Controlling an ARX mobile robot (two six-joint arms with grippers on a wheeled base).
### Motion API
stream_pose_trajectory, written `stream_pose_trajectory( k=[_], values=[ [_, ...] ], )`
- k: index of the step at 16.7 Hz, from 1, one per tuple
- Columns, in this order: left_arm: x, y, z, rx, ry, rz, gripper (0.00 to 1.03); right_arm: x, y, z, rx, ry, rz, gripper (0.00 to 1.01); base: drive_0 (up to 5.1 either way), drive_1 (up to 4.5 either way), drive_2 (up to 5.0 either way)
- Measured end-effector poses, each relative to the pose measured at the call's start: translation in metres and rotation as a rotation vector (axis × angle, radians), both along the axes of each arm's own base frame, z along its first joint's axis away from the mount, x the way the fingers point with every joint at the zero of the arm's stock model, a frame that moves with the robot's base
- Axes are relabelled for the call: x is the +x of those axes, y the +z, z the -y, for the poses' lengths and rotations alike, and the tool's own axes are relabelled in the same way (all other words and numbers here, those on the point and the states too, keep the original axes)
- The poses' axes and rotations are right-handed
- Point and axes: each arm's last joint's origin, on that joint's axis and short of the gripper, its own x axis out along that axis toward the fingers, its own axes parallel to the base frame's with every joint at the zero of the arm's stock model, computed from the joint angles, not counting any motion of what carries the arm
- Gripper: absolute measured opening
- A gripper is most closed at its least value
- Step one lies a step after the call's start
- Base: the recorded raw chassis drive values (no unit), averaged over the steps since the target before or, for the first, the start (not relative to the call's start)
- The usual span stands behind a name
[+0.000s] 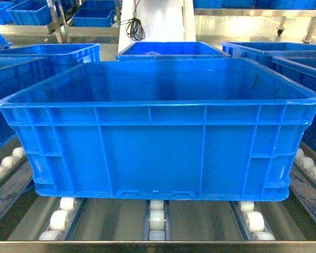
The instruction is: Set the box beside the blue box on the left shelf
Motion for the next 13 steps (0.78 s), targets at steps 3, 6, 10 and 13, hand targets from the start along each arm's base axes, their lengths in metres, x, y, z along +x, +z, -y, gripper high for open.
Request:
stream_pose_trajectory(
  k=[3,6,10,13],
  values=[
    [-0.0028,0.0006,0.0000,0.000,0.000,0.001,0.01,-0.0026,0.0007,0.0000,0.000,0.000,0.003,0.02,0.0,0.00,0.0],
    [-0.0050,0.0013,0.0000,0.000,0.000,0.005,0.01,-0.0048,0.0012,0.0000,0.000,0.000,0.005,0.02,0.0,0.00,0.0],
    [-0.0086,0.0019,0.0000,0.000,0.000,0.007,0.01,-0.0083,0.0016,0.0000,0.000,0.000,0.006,0.02,0.0,0.00,0.0],
    [-0.0107,0.0019,0.0000,0.000,0.000,0.005,0.01,-0.0104,0.0019,0.0000,0.000,0.000,0.008,0.02,0.0,0.00,0.0]
  ],
)
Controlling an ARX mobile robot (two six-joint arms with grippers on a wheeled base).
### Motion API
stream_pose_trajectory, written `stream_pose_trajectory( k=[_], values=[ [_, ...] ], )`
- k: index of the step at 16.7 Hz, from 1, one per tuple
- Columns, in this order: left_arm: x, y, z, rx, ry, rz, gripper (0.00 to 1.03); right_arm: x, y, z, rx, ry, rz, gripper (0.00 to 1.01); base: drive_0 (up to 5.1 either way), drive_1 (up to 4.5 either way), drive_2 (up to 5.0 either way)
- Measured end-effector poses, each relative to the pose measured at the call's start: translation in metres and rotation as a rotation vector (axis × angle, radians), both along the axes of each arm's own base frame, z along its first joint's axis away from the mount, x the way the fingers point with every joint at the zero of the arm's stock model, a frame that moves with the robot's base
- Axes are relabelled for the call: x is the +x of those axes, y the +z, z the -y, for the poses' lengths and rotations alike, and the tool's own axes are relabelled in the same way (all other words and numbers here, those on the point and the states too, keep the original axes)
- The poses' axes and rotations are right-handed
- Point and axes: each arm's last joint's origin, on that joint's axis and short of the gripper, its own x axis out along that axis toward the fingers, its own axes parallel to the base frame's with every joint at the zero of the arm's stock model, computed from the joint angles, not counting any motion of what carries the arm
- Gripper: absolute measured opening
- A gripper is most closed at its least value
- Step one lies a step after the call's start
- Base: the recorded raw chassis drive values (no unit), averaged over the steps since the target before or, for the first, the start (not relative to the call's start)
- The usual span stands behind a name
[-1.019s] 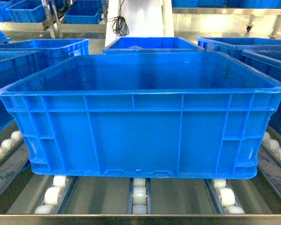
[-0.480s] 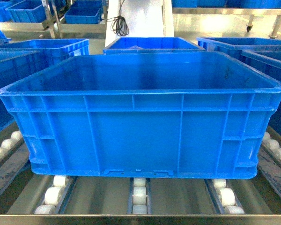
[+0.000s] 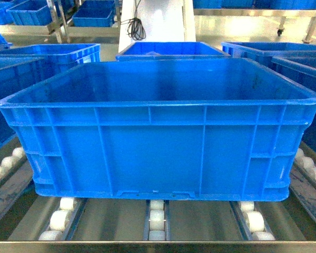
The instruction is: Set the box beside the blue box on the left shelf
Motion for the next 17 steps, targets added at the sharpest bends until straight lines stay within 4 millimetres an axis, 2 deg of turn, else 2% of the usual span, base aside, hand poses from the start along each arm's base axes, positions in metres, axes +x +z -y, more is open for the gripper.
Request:
stream_pose_trajectory(
  k=[3,5,6,7,8,9,14,15,17],
  values=[
    [-0.023,-0.005,0.000,0.000,0.003,-0.019,0.01,-0.022,-0.005,0.000,0.000,0.001,-0.020,0.02,0.0,0.00,0.0],
    [-0.023,-0.004,0.000,0.002,0.000,-0.014,0.01,-0.022,-0.004,0.000,0.000,0.000,-0.009,0.02,0.0,0.00,0.0],
    [-0.023,-0.004,0.000,0.002,0.000,-0.013,0.16,-0.022,-0.004,0.000,-0.001,0.000,-0.009,0.19,0.0,0.00,0.0],
    [-0.023,-0.004,0.000,0.002,0.000,-0.014,0.36,-0.022,-0.004,0.000,-0.001,0.000,-0.009,0.39,0.0,0.00,0.0],
    [-0.023,-0.004,0.000,0.002,0.000,-0.013,0.49,-0.022,-0.004,0.000,0.000,0.000,-0.009,0.52,0.0,0.00,0.0],
    [-0.023,-0.004,0.000,0.002,0.000,-0.013,0.57,-0.022,-0.004,0.000,-0.001,0.000,-0.009,0.60,0.0,0.00,0.0],
    [-0.023,-0.004,0.000,0.002,0.000,-0.013,0.73,-0.022,-0.004,0.000,-0.001,0.000,-0.009,0.76,0.0,0.00,0.0],
    [-0.023,-0.004,0.000,0.002,0.000,-0.013,0.84,-0.022,-0.004,0.000,0.000,0.000,-0.009,0.87,0.0,0.00,0.0],
    [-0.023,-0.004,0.000,0.002,0.000,-0.013,0.93,-0.022,-0.004,0.000,0.000,0.000,-0.009,0.96,0.0,0.00,0.0]
  ],
)
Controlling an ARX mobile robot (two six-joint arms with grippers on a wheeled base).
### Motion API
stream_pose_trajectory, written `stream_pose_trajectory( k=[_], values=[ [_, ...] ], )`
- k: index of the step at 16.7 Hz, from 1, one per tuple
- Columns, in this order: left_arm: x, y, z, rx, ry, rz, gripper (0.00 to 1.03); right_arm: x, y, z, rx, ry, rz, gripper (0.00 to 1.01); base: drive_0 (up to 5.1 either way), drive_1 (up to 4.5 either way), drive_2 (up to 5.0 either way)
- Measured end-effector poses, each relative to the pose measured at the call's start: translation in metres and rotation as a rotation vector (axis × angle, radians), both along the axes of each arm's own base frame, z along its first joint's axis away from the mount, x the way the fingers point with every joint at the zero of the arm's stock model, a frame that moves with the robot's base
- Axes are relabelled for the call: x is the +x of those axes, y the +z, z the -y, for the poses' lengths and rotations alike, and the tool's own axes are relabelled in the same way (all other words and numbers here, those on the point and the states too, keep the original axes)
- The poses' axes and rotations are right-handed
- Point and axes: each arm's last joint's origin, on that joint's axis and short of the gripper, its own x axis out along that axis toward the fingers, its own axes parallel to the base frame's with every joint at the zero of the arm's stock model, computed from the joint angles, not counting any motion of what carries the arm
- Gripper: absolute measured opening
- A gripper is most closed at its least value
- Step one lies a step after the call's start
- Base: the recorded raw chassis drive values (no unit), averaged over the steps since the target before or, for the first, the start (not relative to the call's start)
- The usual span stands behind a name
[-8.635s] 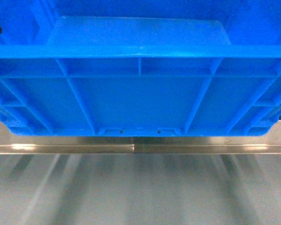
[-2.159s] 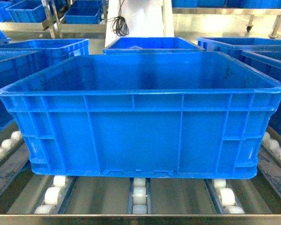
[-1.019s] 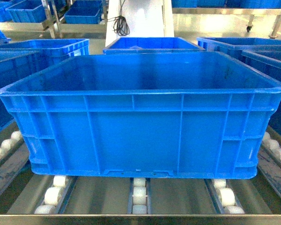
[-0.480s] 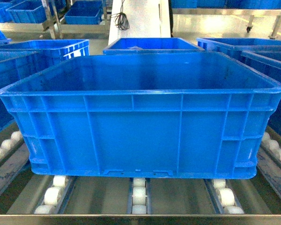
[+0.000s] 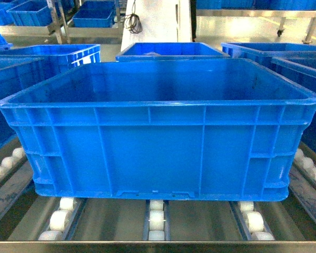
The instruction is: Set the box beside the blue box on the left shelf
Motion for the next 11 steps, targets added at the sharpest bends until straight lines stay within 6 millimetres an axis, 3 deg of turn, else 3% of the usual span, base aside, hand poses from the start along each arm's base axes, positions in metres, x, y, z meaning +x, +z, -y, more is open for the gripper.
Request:
stream_pose_trajectory(
  k=[2,11],
  values=[
    [0.0000,0.0000,0.0000,0.002,0.000,0.000,1.00,0.0000,0.0000,0.0000,0.000,0.000,0.000,0.99,0.0,0.00,0.0],
    [0.0000,0.0000,0.0000,0.002,0.000,0.000,0.98,0.0000,0.0000,0.0000,0.000,0.000,0.000,0.98,0.0,0.00,0.0]
  ],
)
